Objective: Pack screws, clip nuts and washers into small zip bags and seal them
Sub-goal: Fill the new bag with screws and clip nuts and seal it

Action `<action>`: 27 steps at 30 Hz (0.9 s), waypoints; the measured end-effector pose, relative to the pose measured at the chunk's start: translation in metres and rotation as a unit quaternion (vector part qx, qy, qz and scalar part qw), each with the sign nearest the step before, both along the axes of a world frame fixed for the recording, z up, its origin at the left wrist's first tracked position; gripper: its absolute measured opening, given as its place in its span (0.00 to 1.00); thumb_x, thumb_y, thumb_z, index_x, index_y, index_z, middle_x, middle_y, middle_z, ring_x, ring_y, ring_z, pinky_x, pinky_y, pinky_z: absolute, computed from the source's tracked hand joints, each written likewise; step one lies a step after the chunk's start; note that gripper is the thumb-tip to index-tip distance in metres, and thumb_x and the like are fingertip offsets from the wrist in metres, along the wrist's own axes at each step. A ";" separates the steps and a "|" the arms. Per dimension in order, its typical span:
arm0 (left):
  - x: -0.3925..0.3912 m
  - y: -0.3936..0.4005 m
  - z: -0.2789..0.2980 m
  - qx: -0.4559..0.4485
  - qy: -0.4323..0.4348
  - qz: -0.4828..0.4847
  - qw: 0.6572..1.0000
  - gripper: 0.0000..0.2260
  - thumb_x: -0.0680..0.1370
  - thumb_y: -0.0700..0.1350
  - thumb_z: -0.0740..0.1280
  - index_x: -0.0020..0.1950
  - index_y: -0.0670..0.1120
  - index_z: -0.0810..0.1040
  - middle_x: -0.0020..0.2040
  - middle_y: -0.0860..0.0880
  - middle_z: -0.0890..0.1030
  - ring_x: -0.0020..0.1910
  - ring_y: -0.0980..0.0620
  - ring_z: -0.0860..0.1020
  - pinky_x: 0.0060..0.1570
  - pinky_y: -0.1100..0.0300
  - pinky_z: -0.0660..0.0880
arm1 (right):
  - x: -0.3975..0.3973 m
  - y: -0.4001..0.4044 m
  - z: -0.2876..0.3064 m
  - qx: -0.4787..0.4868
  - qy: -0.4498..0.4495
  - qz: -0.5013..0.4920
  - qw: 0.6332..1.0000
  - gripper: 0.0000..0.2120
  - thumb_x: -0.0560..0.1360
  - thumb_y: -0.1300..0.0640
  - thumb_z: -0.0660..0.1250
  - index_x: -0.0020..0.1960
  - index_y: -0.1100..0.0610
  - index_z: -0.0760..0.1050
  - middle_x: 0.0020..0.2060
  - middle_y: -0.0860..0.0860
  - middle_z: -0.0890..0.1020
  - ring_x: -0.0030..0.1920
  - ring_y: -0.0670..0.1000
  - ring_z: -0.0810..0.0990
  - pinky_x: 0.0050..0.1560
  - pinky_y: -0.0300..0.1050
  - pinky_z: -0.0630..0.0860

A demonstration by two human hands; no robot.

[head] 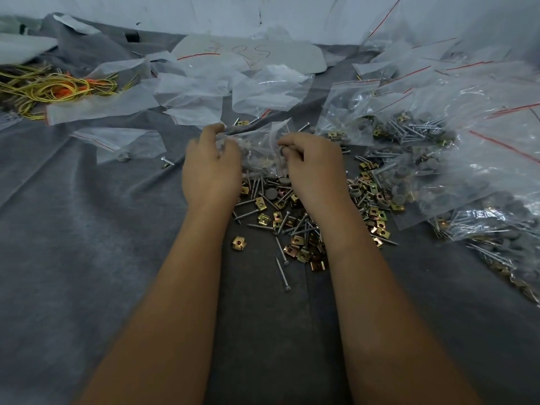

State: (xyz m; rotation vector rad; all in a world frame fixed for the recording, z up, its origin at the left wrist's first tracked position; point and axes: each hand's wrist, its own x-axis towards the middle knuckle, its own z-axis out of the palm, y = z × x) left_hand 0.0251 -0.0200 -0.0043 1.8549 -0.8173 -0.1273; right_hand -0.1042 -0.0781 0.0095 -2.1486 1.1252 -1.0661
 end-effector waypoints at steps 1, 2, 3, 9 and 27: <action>0.001 0.001 0.000 -0.016 -0.016 0.007 1.000 0.13 0.81 0.50 0.60 0.62 0.52 0.77 0.61 0.50 0.74 0.51 0.55 0.73 0.47 0.60 0.65 | 0.000 0.000 0.000 -0.004 -0.007 0.002 1.000 0.12 0.78 0.64 0.64 0.57 0.58 0.82 0.49 0.53 0.85 0.49 0.50 0.81 0.53 0.45 0.77; 0.001 0.002 0.001 -0.042 -0.025 0.009 0.999 0.09 0.79 0.50 0.62 0.57 0.52 0.78 0.58 0.52 0.74 0.48 0.56 0.73 0.45 0.60 0.67 | 0.000 0.001 0.001 -0.006 -0.014 0.006 1.000 0.12 0.78 0.64 0.64 0.58 0.57 0.82 0.49 0.51 0.85 0.49 0.48 0.81 0.53 0.41 0.76; 0.000 0.003 0.002 -0.071 -0.020 -0.001 0.997 0.06 0.78 0.51 0.63 0.50 0.53 0.78 0.52 0.56 0.76 0.44 0.58 0.74 0.43 0.59 0.69 | 0.000 0.001 0.002 -0.005 -0.021 0.014 1.000 0.12 0.78 0.64 0.65 0.57 0.56 0.82 0.48 0.50 0.85 0.49 0.47 0.81 0.51 0.39 0.75; -0.018 0.000 0.000 -0.032 -0.036 -0.149 0.988 0.10 0.75 0.61 0.64 0.48 0.56 0.73 0.34 0.56 0.79 0.32 0.60 0.77 0.33 0.54 0.76 | 0.004 0.003 0.000 0.024 -0.024 0.056 0.998 0.08 0.77 0.62 0.66 0.52 0.53 0.81 0.34 0.45 0.79 0.36 0.40 0.78 0.35 0.34 0.72; -0.007 -0.002 -0.002 -0.026 -0.009 -0.084 0.996 0.06 0.79 0.50 0.64 0.53 0.55 0.80 0.34 0.53 0.79 0.33 0.57 0.79 0.35 0.54 0.77 | -0.014 -0.001 0.008 -0.046 0.283 0.035 0.957 0.08 0.75 0.51 0.67 0.52 0.46 0.82 0.50 0.48 0.81 0.58 0.55 0.74 0.59 0.53 0.70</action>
